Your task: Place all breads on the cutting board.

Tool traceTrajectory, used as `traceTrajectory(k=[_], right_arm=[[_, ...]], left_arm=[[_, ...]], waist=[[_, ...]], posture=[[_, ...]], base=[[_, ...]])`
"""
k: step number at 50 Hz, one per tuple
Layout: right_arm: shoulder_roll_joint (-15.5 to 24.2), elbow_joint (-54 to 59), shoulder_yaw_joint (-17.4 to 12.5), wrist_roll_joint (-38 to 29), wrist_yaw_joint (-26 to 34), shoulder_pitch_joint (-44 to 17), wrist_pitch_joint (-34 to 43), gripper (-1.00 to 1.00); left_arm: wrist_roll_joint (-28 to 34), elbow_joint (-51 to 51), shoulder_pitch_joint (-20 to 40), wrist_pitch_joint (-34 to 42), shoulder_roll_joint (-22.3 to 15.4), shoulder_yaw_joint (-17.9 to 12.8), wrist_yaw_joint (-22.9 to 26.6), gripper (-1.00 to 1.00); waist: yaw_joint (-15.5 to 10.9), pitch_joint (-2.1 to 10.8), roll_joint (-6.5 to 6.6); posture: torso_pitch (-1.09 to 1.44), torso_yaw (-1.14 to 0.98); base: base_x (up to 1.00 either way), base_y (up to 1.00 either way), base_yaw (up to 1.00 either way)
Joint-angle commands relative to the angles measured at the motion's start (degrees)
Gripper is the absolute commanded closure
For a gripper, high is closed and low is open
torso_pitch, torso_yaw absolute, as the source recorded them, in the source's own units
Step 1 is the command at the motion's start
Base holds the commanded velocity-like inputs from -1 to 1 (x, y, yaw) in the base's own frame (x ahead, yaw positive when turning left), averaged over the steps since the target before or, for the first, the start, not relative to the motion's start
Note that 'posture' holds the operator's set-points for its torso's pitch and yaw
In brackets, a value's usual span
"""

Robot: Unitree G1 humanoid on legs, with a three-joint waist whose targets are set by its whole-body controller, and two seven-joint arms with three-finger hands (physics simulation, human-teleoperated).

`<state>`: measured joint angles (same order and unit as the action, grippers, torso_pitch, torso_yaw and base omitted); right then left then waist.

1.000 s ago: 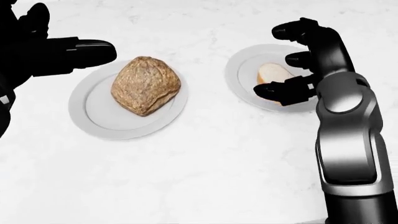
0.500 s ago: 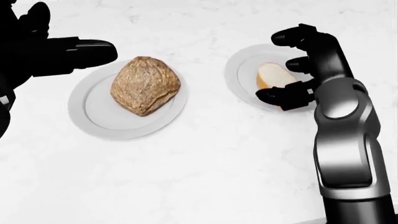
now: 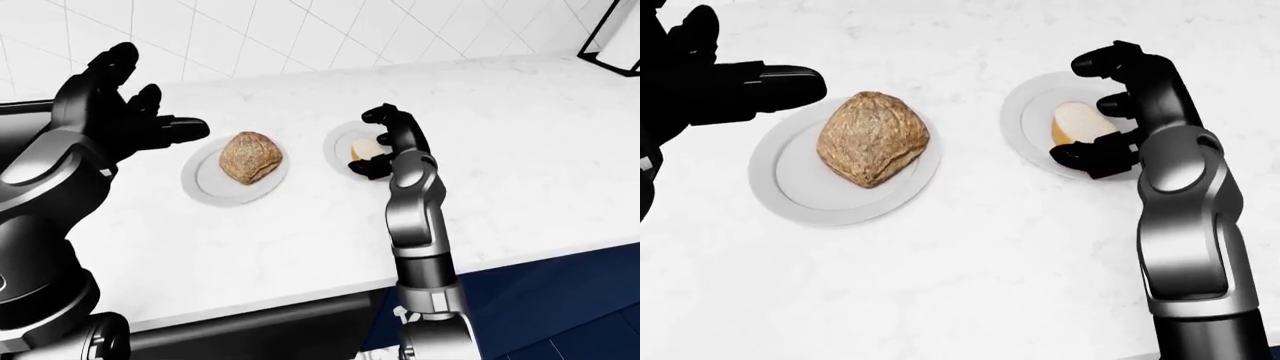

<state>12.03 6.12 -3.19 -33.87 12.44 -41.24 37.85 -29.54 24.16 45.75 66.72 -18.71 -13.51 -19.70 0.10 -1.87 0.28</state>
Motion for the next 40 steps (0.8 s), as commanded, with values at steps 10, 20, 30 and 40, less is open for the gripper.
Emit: traceTrajectory(k=[10, 20, 30, 40], right_arm=[[0.30, -1.87, -0.48, -0.89, -1.10, -1.45, -2.42, -0.25], [-0.21, -0.96, 0.19, -2.02, -1.51, -0.99, -3.58, -0.25], [-0.76, 0.27, 0.35, -2.60, -1.91, -1.65, -4.34, -0.22], [-1.03, 0.80, 0.39, -2.58, -2.17, -1.86, -4.53, 0.04]], left_arm=[[0.17, 0.97, 2.00, -2.08, -0.39, -0.19, 0.04, -1.00], [-0.71, 1.50, 1.85, -1.78, -0.32, -0.70, -0.47, -1.00], [-1.58, 1.97, 1.44, -1.51, -0.93, -1.21, -0.95, -1.00], [-1.91, 1.85, 1.07, -1.97, -1.20, -1.18, -1.04, -1.00]], waist=[[-0.01, 1.61, 0.00], [0.04, 1.64, -0.04], [0.13, 1.68, 0.04], [0.12, 1.73, 0.11]], posture=[[0.00, 0.00], [0.00, 0.00], [0.00, 0.00], [0.00, 0.00]], base=[[0.00, 0.00, 0.00], [0.00, 0.00, 0.00], [0.00, 0.00, 0.00], [0.00, 0.00, 0.00]])
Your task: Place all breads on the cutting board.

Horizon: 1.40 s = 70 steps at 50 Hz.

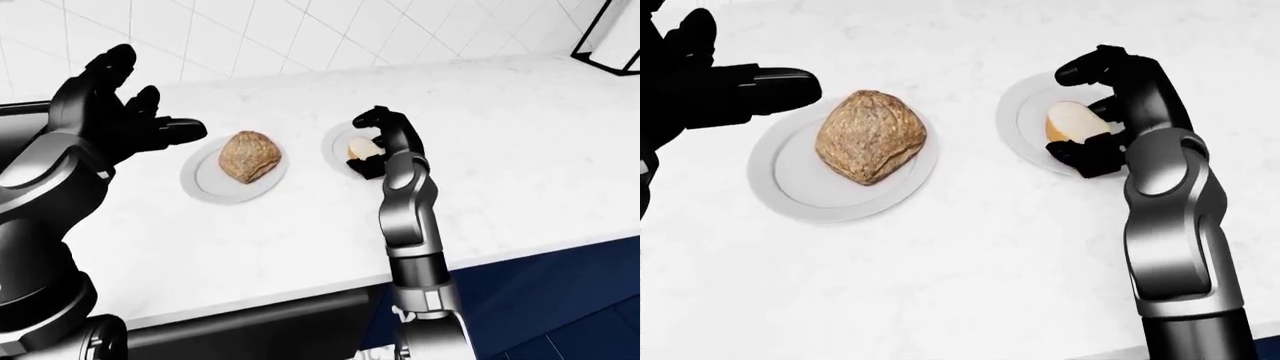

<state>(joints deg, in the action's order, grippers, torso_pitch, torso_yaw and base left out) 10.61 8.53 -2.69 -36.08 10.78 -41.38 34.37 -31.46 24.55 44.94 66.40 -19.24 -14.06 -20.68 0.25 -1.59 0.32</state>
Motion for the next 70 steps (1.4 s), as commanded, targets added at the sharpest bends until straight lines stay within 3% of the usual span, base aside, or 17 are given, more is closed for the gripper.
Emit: traceTrajectory(k=[1, 23, 26, 28, 31, 38, 47, 50, 51, 59, 70], right_arm=[[0.45, -1.41, -0.16, -0.31, -0.58, -1.77, -1.21, 0.04], [0.90, -0.87, -0.11, -0.85, -0.32, -2.65, -1.33, 0.07], [0.82, -0.72, 0.23, -1.47, -0.33, -2.66, -1.48, 0.15], [0.80, 0.02, 0.00, -1.39, -0.71, -2.67, -2.08, 0.43], [0.56, 0.39, 0.08, -1.50, -1.05, -2.86, -2.25, 0.58], [0.70, 2.67, -0.24, -0.98, -2.04, -4.10, -3.17, 0.56], [1.30, 6.68, -0.37, 0.36, -3.33, -8.47, -3.48, 0.70], [1.42, 6.90, -0.22, 0.48, -3.32, -8.98, -3.41, 0.84], [1.52, 6.92, -0.24, 0.51, -3.25, -9.13, -3.36, 0.98], [2.24, 6.58, -0.27, 0.58, -2.23, -11.89, -2.20, 1.00], [3.27, 2.27, -0.08, -0.94, 2.67, -18.05, 3.48, 1.00]], left_arm=[[0.07, 1.35, 1.83, -1.82, -0.73, -0.55, 0.00, -1.00], [0.18, 1.02, 2.68, -1.66, -0.42, -0.09, -0.22, -1.00], [0.21, 1.04, 2.38, -1.92, -0.44, -0.11, -0.05, -1.00], [0.12, 1.12, 2.47, -1.68, -0.55, -0.27, -0.10, -1.00], [0.06, 1.40, 2.06, -1.71, -0.56, -0.37, -0.10, -1.00], [0.24, 1.38, 1.23, -2.35, -0.35, -0.25, 0.09, -1.00], [0.18, 1.72, 0.75, -2.26, -0.29, -0.33, 0.07, -1.00], [0.16, 1.70, 0.77, -2.21, -0.33, -0.37, 0.11, -1.00], [0.20, 1.55, 0.87, -2.28, -0.40, -0.41, 0.14, -1.00], [0.33, 1.29, 1.35, -2.18, -0.32, -0.04, 0.08, -1.00], [2.80, 0.35, 0.73, -1.94, -1.63, 0.83, 4.06, -1.00]], waist=[[-0.04, 1.48, 0.07], [-0.10, 1.52, -0.05], [-0.09, 1.47, -0.02], [-0.10, 1.50, 0.00], [-0.11, 1.51, 0.03], [-0.11, 1.54, 0.04], [-0.05, 1.48, 0.16], [-0.08, 1.45, 0.21], [-0.10, 1.43, 0.22], [-0.15, 1.34, 0.17], [-0.10, 1.09, 0.29]], posture=[[0.00, 0.00], [0.00, 0.00], [0.00, 0.00], [0.00, 0.00], [0.00, 0.00], [0.00, 0.00], [0.00, 0.00], [0.00, 0.00], [0.00, 0.00], [0.00, 0.00], [0.00, 0.00]], base=[[0.00, 0.00, 0.00], [0.00, 0.00, 0.00], [0.00, 0.00, 0.00], [0.00, 0.00, 0.00], [0.00, 0.00, 0.00], [0.00, 0.00, 0.00], [0.00, 0.00, 0.00], [0.00, 0.00, 0.00], [0.00, 0.00, 0.00], [0.00, 0.00, 0.00], [0.00, 0.00, 0.00]])
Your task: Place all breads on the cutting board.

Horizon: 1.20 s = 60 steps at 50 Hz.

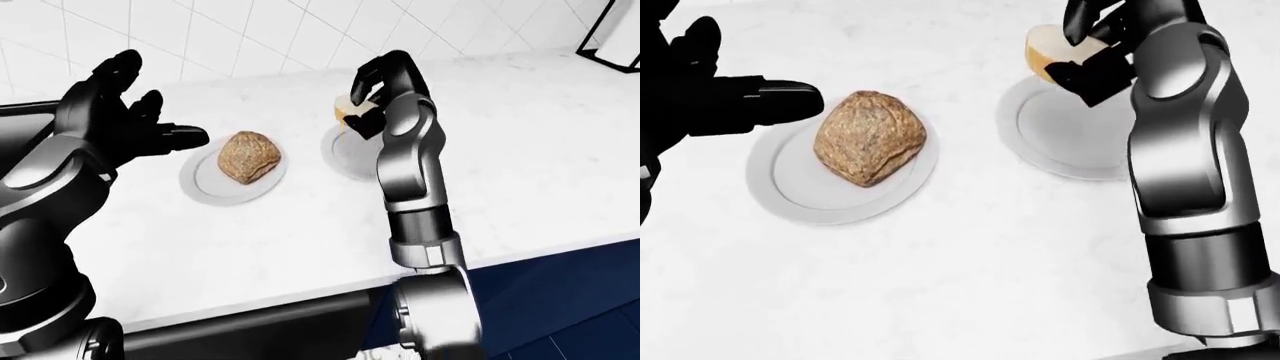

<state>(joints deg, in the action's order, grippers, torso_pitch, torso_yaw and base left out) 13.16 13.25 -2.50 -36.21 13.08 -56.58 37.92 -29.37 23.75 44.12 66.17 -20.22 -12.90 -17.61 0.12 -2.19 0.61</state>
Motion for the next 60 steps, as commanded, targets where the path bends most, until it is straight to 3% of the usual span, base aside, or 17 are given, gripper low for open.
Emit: traceTrajectory(k=[1, 7, 14, 15, 16, 17, 21, 25, 28, 36, 52, 60], right_arm=[[0.74, -2.89, -0.30, -0.92, 0.88, -3.31, 0.53, 1.00], [1.32, -5.38, 0.17, -2.85, 4.36, -5.65, 2.86, 1.00], [1.67, -6.70, -0.07, -4.43, 6.25, -6.25, 3.56, 1.00], [1.65, -6.87, -0.15, -4.54, 6.29, -6.03, 3.47, 1.00], [1.69, -7.16, -0.28, -4.65, 6.42, -5.90, 3.59, 1.00], [1.73, -7.44, -0.36, -4.74, 6.58, -5.78, 3.73, 1.00], [1.92, -8.11, -0.54, -4.95, 6.87, -5.16, 3.79, 1.00], [2.02, -8.58, -0.77, -4.92, 6.86, -4.50, 3.73, 1.00], [2.21, -8.67, -0.94, -4.77, 6.83, -4.46, 3.67, 1.00], [2.27, -10.65, -1.05, -4.73, 6.81, -2.36, 4.08, 1.00], [0.87, -10.36, -0.53, -4.79, 5.55, -0.60, 3.09, 1.00], [0.97, -10.83, -0.61, -4.75, 5.70, -0.27, 3.15, 1.00]], left_arm=[[1.29, 0.68, 1.48, -2.07, -0.76, -0.10, 1.63, -1.00], [3.46, 1.35, 2.18, 0.87, -1.48, 0.81, 5.77, -1.00], [9.28, 1.84, 3.18, 1.51, -1.08, 3.95, 11.63, -1.00], [10.09, 2.05, 3.13, 1.65, -0.69, 4.03, 12.34, -0.89], [11.16, 2.35, 2.80, 1.38, -0.59, 4.66, 13.27, -0.51], [12.06, 2.58, 2.35, 1.29, 0.00, 4.87, 13.97, -0.36], [15.66, 2.38, 1.83, 0.81, 1.50, 5.83, 16.36, -0.12], [20.28, 1.03, -0.06, -1.93, 3.52, 8.09, 19.01, -0.25], [23.39, 0.05, -0.41, -3.10, 4.83, 8.86, 20.74, -0.18], [29.55, -1.55, -1.18, -5.41, 7.36, 9.30, 24.40, -0.25], [31.79, 0.38, 0.73, -3.19, 8.44, 7.62, 26.49, -0.36], [36.08, -5.93, -1.08, -11.96, 7.76, 9.70, 27.36, -0.50]], waist=[[0.01, 1.65, 0.00], [-0.01, 1.53, -0.01], [-0.12, 1.43, -0.16], [-0.13, 1.41, -0.18], [-0.13, 1.39, -0.21], [-0.13, 1.38, -0.24], [-0.17, 1.44, -0.34], [-0.24, 1.51, -0.46], [-0.26, 1.65, -0.56], [-0.36, 1.75, -0.95], [-0.29, 1.74, -1.01], [-0.40, 1.88, -1.00]], posture=[[0.00, 0.00], [0.00, 0.00], [0.00, 0.00], [0.00, 0.00], [0.00, 0.00], [0.00, 0.00], [0.00, 0.00], [0.00, 0.00], [0.00, 0.00], [0.00, 0.00], [0.00, 0.00], [0.00, 0.00]], base=[[0.00, 0.00, 0.00], [0.00, 0.00, 0.00], [0.00, 0.00, 0.00], [0.00, 0.00, 0.00], [0.00, 0.00, 0.00], [0.00, 0.00, 0.00], [0.00, 0.00, 0.00], [0.00, 0.00, 0.00], [0.00, 0.00, 0.00], [0.00, 0.00, 0.00], [0.00, 0.00, 0.00], [0.00, 0.00, 0.00]])
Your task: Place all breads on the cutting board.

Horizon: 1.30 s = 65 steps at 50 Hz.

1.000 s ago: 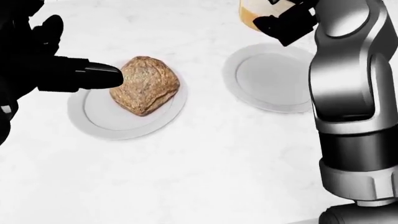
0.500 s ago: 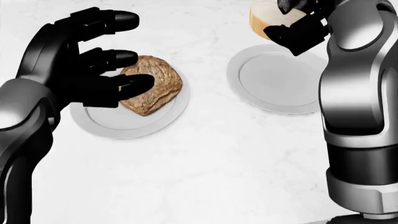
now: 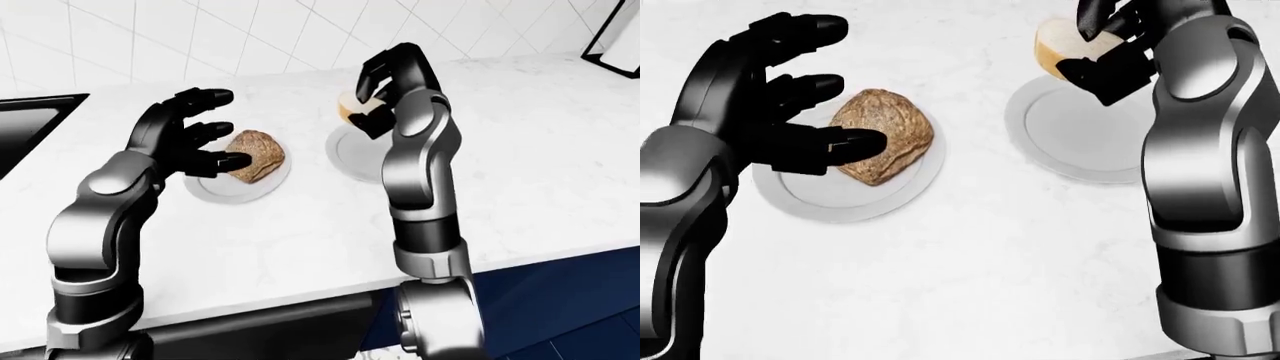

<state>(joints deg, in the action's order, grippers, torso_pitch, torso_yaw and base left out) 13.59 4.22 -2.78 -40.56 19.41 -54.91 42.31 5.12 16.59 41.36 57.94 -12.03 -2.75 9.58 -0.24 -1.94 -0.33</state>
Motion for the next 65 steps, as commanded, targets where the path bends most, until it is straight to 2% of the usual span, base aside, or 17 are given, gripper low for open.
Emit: traceTrajectory(k=[1, 9, 29, 56, 65], right_arm=[[0.61, -1.91, -0.35, -0.44, -0.51, -1.98, -1.11, 1.00], [0.84, -1.79, -0.42, -0.47, -0.29, -2.31, -1.04, 1.00], [0.87, -3.38, -0.62, -0.49, -0.14, -1.31, -0.66, 1.00], [1.23, -3.75, -0.76, 0.10, -0.28, -1.41, -0.43, 1.00], [1.21, -4.05, -0.92, 0.38, -0.61, -0.82, -0.64, 1.00]], left_arm=[[2.19, 0.15, 1.65, -4.64, -0.29, -0.62, 0.40, -0.57], [5.82, -4.04, 0.26, -9.58, 0.88, -0.24, 1.89, -0.58], [10.07, -3.99, -1.45, -10.77, 4.72, 1.51, 3.52, -0.48], [16.67, -13.77, -1.46, -20.25, 6.31, 2.97, 3.77, -0.47], [17.84, -14.18, -2.36, -21.12, 7.22, 3.27, 4.14, -0.45]], waist=[[-0.04, 1.66, -0.08], [-0.05, 1.78, -0.19], [-0.17, 2.09, -0.14], [-0.27, 2.77, 0.08], [-0.31, 3.03, 0.19]], posture=[[0.00, 0.00], [0.00, 0.00], [0.00, 0.00], [0.00, 0.00], [0.00, 0.00]], base=[[0.00, 0.00, 0.00], [0.00, 0.00, 0.00], [0.00, 0.00, 0.00], [0.00, 0.00, 0.00], [0.00, 0.00, 0.00]])
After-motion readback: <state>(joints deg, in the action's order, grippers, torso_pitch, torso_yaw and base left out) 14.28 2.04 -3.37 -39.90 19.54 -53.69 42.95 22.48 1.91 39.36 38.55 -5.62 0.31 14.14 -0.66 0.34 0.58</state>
